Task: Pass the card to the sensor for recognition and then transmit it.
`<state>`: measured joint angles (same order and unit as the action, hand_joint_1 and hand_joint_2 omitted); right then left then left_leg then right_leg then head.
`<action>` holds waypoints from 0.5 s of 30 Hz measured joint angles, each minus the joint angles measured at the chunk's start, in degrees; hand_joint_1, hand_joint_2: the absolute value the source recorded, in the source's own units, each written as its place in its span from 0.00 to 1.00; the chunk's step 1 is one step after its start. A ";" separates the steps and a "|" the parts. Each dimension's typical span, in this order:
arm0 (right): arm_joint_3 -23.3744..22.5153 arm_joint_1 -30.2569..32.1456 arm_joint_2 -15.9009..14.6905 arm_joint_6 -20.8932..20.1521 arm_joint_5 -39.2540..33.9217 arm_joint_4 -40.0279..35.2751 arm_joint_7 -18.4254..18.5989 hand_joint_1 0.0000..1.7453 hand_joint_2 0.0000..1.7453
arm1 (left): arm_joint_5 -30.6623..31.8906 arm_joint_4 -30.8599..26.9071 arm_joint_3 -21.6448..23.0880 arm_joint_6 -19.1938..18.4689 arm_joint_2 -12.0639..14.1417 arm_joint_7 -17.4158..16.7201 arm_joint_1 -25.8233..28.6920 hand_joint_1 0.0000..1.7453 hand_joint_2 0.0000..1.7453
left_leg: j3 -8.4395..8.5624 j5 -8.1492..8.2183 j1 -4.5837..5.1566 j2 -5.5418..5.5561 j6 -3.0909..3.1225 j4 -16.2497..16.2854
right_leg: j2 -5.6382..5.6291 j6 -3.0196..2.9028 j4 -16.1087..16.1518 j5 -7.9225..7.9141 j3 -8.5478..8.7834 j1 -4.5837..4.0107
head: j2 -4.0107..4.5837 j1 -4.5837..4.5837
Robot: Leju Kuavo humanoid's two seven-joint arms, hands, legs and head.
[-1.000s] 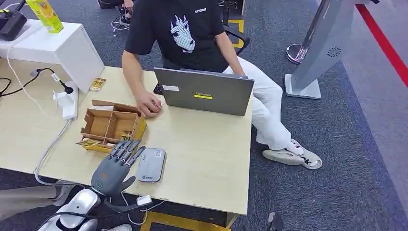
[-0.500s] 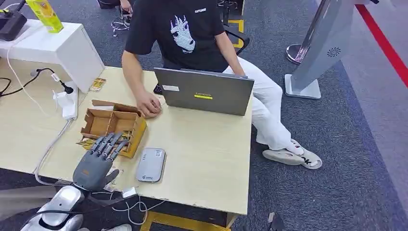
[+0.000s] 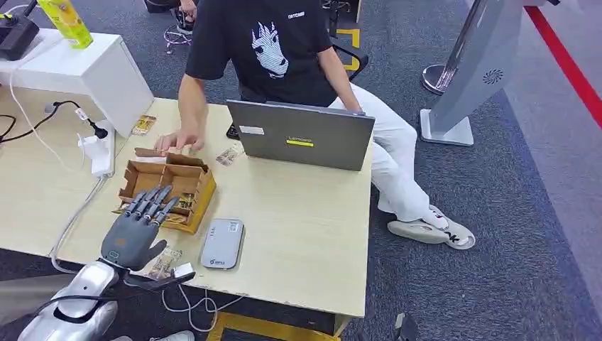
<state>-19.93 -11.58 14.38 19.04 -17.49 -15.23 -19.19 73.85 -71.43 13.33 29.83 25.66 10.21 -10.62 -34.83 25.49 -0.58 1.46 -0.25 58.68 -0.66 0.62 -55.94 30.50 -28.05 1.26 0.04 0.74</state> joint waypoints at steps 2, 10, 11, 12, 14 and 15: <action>0.00 0.00 0.00 0.00 0.00 0.00 0.00 0.00 1.00 | 0.04 0.39 0.00 0.00 -0.02 0.00 -0.20 0.00 1.00 | 0.00 0.00 0.00 0.00 0.00 0.00 | 0.00 0.00 0.00 0.00 -0.02 0.00 | 0.00 0.00; 0.02 0.00 0.00 0.00 0.00 0.00 0.00 0.00 1.00 | 0.20 1.42 0.00 0.00 -0.09 0.00 -0.69 0.00 1.00 | -0.01 0.00 0.00 0.00 0.00 0.00 | 0.00 0.00 0.00 0.00 -0.07 0.00 | 0.00 0.00; 0.02 0.00 0.00 0.00 0.00 0.00 0.00 0.00 1.00 | 0.24 1.57 -0.02 0.00 -0.13 0.00 -0.77 0.00 1.00 | -0.01 0.00 0.00 0.00 0.00 0.00 | 0.00 0.00 0.00 0.00 -0.08 0.01 | 0.00 0.00; 0.04 0.00 0.00 0.00 0.00 0.00 0.00 0.00 1.00 | 0.33 1.79 -0.02 -0.02 -0.20 0.00 -0.91 0.00 1.00 | 0.00 0.00 0.00 0.00 0.00 0.00 | 0.00 0.00 0.00 0.00 -0.08 0.01 | 0.00 0.00; 0.04 0.00 0.00 0.00 0.02 0.00 0.02 0.00 1.00 | 0.70 2.36 0.00 0.00 -0.37 0.00 -1.59 0.00 1.00 | 0.00 0.00 0.00 0.00 0.00 0.00 | 0.00 0.00 0.00 0.00 -0.09 0.01 | 0.00 -0.02; 0.09 0.00 0.00 0.00 0.02 0.00 0.04 0.00 1.00 | 0.90 2.84 0.00 0.00 -0.50 0.00 -1.98 0.00 1.00 | 0.00 0.00 0.00 0.00 0.00 0.00 | 0.01 0.00 0.00 0.00 -0.09 0.01 | 0.00 0.00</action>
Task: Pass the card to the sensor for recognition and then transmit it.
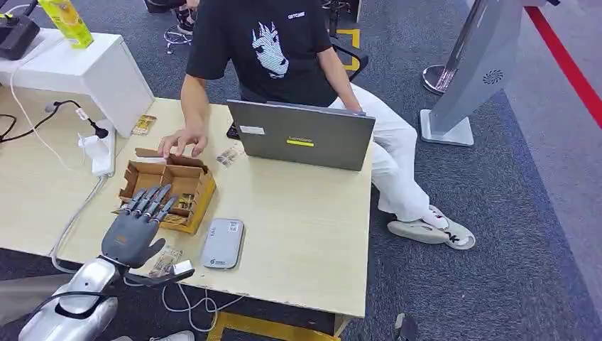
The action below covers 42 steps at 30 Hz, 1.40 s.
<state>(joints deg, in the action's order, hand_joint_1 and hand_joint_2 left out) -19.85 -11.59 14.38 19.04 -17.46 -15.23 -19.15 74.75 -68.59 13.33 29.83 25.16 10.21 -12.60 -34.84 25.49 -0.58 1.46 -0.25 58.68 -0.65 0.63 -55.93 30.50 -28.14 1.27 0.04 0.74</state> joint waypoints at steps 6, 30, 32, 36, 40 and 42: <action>0.17 -0.02 0.00 0.00 0.07 0.00 0.15 0.00 1.00 | 1.11 3.61 0.09 1.42 -1.20 0.00 -3.18 0.00 1.00 | 0.00 0.00 0.00 -0.01 0.00 0.00 | -0.01 0.00 0.00 0.00 0.00 0.00 | 0.00 0.00; 0.68 -0.02 0.00 0.00 0.07 0.00 0.28 0.00 1.00 | 1.46 7.74 0.83 2.36 -3.26 0.00 -4.70 1.00 1.00 | 0.00 0.00 0.00 -0.05 0.00 0.00 | -0.04 0.00 0.00 0.00 -0.02 0.00 | 0.00 0.00; 0.68 -0.02 0.00 0.00 0.04 0.00 0.28 0.00 1.00 | 1.18 7.89 0.92 1.71 -3.30 0.28 -4.81 1.00 1.00 | 0.00 0.00 0.00 -0.05 0.00 0.00 | -0.05 0.00 0.00 0.00 -0.02 0.00 | 0.00 0.00; 0.70 -0.02 0.00 0.00 0.00 0.00 0.28 0.00 1.00 | 0.83 7.98 0.96 1.18 -3.32 0.42 -4.89 1.00 1.00 | 0.00 0.00 0.00 -0.05 0.00 0.00 | -0.05 0.00 0.00 0.00 -0.03 0.00 | 0.00 0.00; 0.70 -0.01 0.00 0.00 0.02 0.00 0.28 0.00 1.00 | 0.41 8.06 1.01 1.07 -3.39 0.44 -4.93 1.00 1.00 | 0.00 0.00 0.00 -0.05 0.00 0.00 | -0.05 0.00 0.00 0.00 -0.02 0.00 | 0.00 0.00; 0.70 -0.01 0.00 0.00 0.02 0.00 0.28 0.00 1.00 | 0.35 8.06 1.01 1.07 -3.41 0.53 -4.93 1.00 1.00 | 0.00 0.00 0.00 -0.05 0.00 0.00 | -0.05 0.00 0.00 0.00 -0.02 0.00 | 0.00 0.00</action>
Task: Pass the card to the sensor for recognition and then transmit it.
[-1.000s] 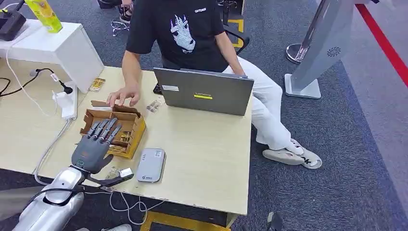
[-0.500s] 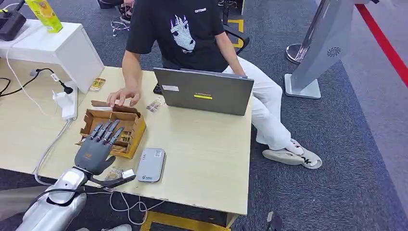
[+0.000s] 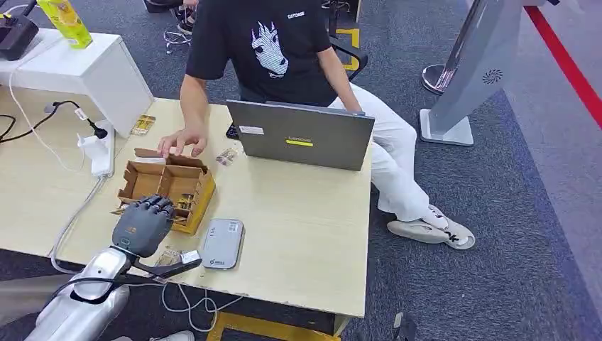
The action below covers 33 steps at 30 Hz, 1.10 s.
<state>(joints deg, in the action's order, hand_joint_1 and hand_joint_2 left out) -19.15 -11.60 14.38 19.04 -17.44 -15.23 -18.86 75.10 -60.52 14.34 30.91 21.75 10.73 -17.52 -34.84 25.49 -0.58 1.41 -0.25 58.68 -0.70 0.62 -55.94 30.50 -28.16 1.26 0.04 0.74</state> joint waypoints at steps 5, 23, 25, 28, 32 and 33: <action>0.00 0.00 0.00 0.00 -0.04 0.00 0.00 0.00 1.00 | -0.76 0.02 0.02 0.17 0.00 0.09 0.01 1.00 1.00 | 0.00 0.00 0.00 0.00 0.00 0.00 | 0.00 0.00 0.00 0.00 0.04 0.00 | 0.00 0.00; 0.55 0.02 0.00 0.00 -0.04 0.00 0.02 0.00 1.00 | -3.96 -7.37 -2.23 8.37 -0.72 0.09 -0.45 1.00 1.00 | 0.00 -0.01 -0.01 0.02 0.00 0.01 | 0.03 -0.01 0.00 -0.01 0.00 0.00 | 0.00 0.00; 0.57 0.02 0.00 0.00 -0.04 0.00 0.02 0.00 1.00 | -4.68 -8.92 -2.86 8.13 -0.87 0.09 -1.14 1.00 1.00 | 0.00 -0.01 -0.01 0.02 0.00 0.01 | 0.02 -0.01 0.00 -0.02 0.07 0.00 | 0.00 0.00; 0.61 0.02 0.00 0.00 -0.04 0.00 0.02 0.00 1.00 | -5.09 -10.82 -3.61 7.83 -0.98 0.04 -2.14 1.00 1.00 | 0.01 -0.01 0.00 0.02 0.00 0.01 | 0.01 -0.01 -0.01 -0.02 0.10 0.00 | 0.00 0.00; 0.70 0.01 0.00 0.00 -0.04 0.00 0.04 0.00 1.00 | -5.01 -12.00 -3.80 7.17 -1.22 0.04 -2.53 1.00 1.00 | 0.00 -0.01 0.00 0.02 0.00 0.01 | 0.02 -0.01 -0.01 -0.02 0.10 0.00 | 0.00 0.00; 0.72 0.01 0.00 0.00 -0.07 0.00 0.07 0.00 1.00 | -4.87 -12.09 -3.80 7.17 -1.27 0.04 -2.54 1.00 1.00 | 0.00 -0.01 0.00 0.01 0.00 0.01 | 0.01 -0.01 -0.01 -0.02 0.10 0.00 | 0.00 -0.02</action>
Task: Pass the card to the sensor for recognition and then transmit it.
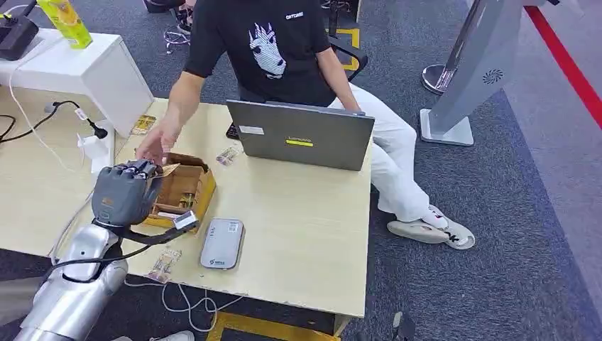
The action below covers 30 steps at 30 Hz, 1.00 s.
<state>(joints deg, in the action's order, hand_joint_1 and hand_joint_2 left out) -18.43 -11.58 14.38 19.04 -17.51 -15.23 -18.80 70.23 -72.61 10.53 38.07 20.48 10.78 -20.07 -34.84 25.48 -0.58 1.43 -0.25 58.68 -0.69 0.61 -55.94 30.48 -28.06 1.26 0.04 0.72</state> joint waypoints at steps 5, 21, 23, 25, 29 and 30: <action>0.04 0.00 0.00 0.00 -0.04 0.00 0.02 0.00 1.00 | 0.00 -0.07 -0.04 0.00 0.00 0.00 0.00 1.00 1.00 | 0.00 0.00 0.00 0.00 0.00 0.00 | 0.00 0.00 0.00 0.00 0.00 0.00 | 0.00 0.02; 0.07 0.00 0.00 0.00 -0.26 0.00 0.15 0.00 1.00 | -0.22 -0.09 -0.66 0.46 -0.50 -0.28 0.12 0.00 1.00 | -0.01 0.00 0.00 0.00 0.00 0.00 | 0.00 0.00 0.00 0.00 0.00 0.00 | 0.00 0.02; 0.07 0.00 0.00 0.00 -0.31 0.00 0.15 0.00 1.00 | -0.28 -0.22 -0.85 0.76 -0.57 -0.33 0.41 0.00 1.00 | 0.00 0.00 0.00 0.00 0.00 0.00 | 0.00 0.00 0.00 0.00 0.00 0.00 | 0.00 0.02; 0.07 0.01 0.00 0.00 -0.44 0.00 0.15 0.00 1.00 | -0.46 -0.72 -1.03 1.14 -0.61 -0.04 1.01 0.00 1.00 | 0.00 0.00 0.00 -0.01 0.00 0.00 | -0.01 0.00 0.00 0.00 0.00 0.00 | 0.00 0.02; 0.02 0.08 0.00 0.00 -1.60 0.00 0.42 0.00 1.00 | -3.70 -7.29 -6.81 1.33 -5.17 14.11 5.05 0.00 1.00 | -0.04 0.01 0.02 0.00 0.01 0.00 | -0.01 0.02 0.01 0.01 -0.02 0.02 | 0.00 0.04; -0.04 0.18 0.00 0.00 -2.34 0.00 0.46 0.00 1.00 | -6.93 -10.13 -10.30 1.38 -8.25 21.17 6.36 0.00 1.00 | -0.07 0.01 0.02 0.01 0.01 0.00 | -0.01 0.02 0.02 0.02 -0.02 0.04 | 0.00 0.00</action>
<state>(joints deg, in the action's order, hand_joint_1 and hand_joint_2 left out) -18.47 -11.40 14.38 19.04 -19.84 -15.23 -18.34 63.29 -82.74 0.24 39.45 12.23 31.95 -13.70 -34.91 25.49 -0.56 1.43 -0.24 58.69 -0.70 0.63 -55.93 30.50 -28.07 1.30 0.04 0.72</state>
